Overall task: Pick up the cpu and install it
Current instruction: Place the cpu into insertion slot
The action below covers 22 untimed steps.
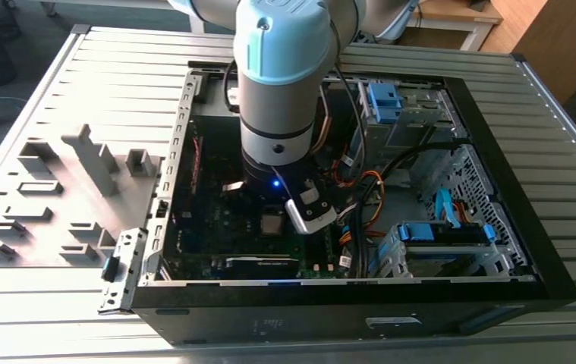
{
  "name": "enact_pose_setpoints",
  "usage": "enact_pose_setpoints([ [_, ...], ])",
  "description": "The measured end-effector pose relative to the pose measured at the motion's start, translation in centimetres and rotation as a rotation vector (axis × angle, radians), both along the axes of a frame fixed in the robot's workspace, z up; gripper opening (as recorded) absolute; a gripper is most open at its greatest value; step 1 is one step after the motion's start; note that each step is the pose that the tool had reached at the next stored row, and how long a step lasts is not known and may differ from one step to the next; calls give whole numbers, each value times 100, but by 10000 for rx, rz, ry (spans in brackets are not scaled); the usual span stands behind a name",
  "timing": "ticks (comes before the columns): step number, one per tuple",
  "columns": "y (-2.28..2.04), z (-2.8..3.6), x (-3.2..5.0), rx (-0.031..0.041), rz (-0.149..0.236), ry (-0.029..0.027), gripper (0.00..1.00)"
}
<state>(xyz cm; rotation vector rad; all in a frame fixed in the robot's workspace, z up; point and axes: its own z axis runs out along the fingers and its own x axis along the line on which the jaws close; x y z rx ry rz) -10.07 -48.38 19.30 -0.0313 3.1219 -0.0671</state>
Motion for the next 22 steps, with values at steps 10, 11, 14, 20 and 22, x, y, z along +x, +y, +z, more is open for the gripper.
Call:
enact_pose_setpoints([
  [10,-1,-6,-18,1,70,-1,45],
  [11,-1,-6,-17,1,70,-1,45],
  [14,-1,-10,-16,2,71,-2,45],
  [20,-1,-12,-16,1,71,-1,45],
  [22,-1,-12,-16,1,71,-1,45],
])
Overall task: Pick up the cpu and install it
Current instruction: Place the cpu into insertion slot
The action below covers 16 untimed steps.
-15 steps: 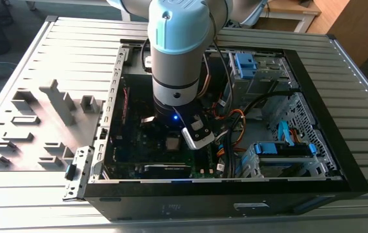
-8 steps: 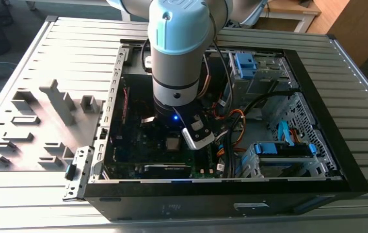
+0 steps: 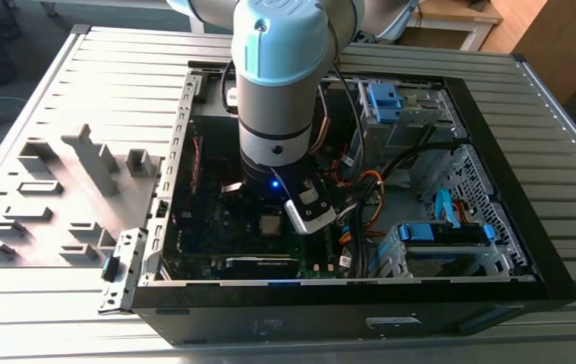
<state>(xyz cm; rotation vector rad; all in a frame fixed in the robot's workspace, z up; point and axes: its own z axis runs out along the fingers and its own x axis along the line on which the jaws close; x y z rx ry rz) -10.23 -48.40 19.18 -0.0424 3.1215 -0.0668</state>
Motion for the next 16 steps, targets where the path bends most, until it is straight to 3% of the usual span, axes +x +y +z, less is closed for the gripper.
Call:
enact_pose_setpoints([
  [5,0,-1,0,-1,-1,-1,47],
  [6,0,-1,0,-1,0,0,53],
  [16,-1,7,0,0,-1,0,53],
])
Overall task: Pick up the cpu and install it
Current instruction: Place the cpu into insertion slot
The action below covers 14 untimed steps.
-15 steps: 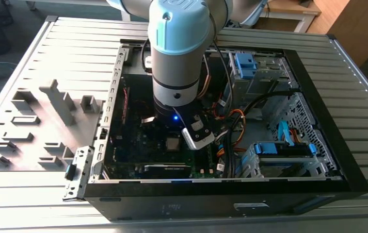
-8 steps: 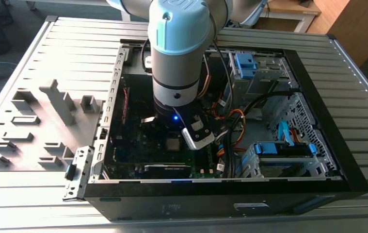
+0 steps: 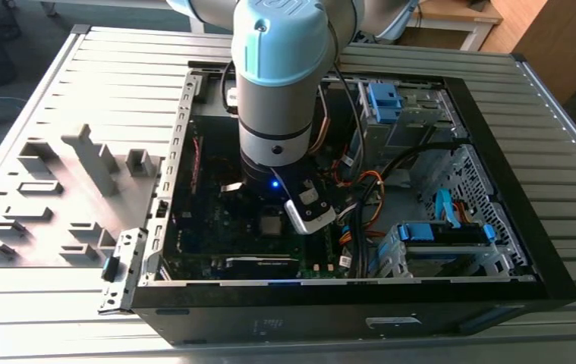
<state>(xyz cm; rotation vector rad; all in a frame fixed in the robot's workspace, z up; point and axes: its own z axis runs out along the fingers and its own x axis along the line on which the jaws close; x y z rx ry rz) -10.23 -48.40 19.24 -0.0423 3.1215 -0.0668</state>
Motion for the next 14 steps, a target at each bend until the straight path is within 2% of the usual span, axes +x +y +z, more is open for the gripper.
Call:
enact_pose_setpoints([
  [4,0,74,0,43,0,0,53],
  [14,0,76,0,51,0,0,53],
])
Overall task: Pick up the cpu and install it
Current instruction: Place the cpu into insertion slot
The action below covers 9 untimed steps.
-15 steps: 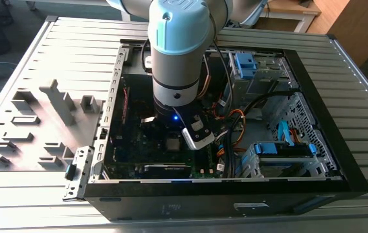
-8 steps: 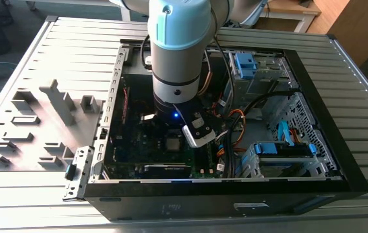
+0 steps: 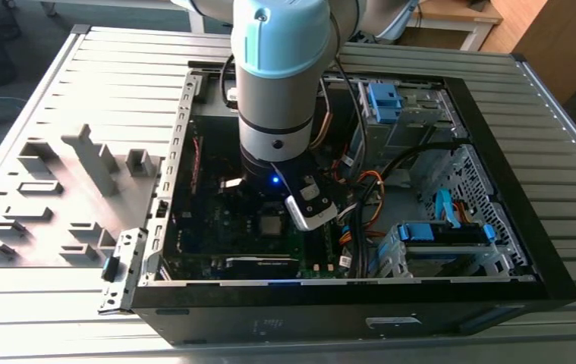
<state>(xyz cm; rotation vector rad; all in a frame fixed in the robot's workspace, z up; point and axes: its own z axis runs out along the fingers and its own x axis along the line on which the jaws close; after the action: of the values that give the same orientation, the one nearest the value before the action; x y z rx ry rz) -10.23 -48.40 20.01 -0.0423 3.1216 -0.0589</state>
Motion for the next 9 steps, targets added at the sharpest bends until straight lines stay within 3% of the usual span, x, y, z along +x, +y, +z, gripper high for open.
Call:
enact_pose_setpoints([
  [3,0,0,0,0,0,0,52],
  [6,0,0,0,1,0,0,38],
  [9,2,1,0,1,0,1,38],
])
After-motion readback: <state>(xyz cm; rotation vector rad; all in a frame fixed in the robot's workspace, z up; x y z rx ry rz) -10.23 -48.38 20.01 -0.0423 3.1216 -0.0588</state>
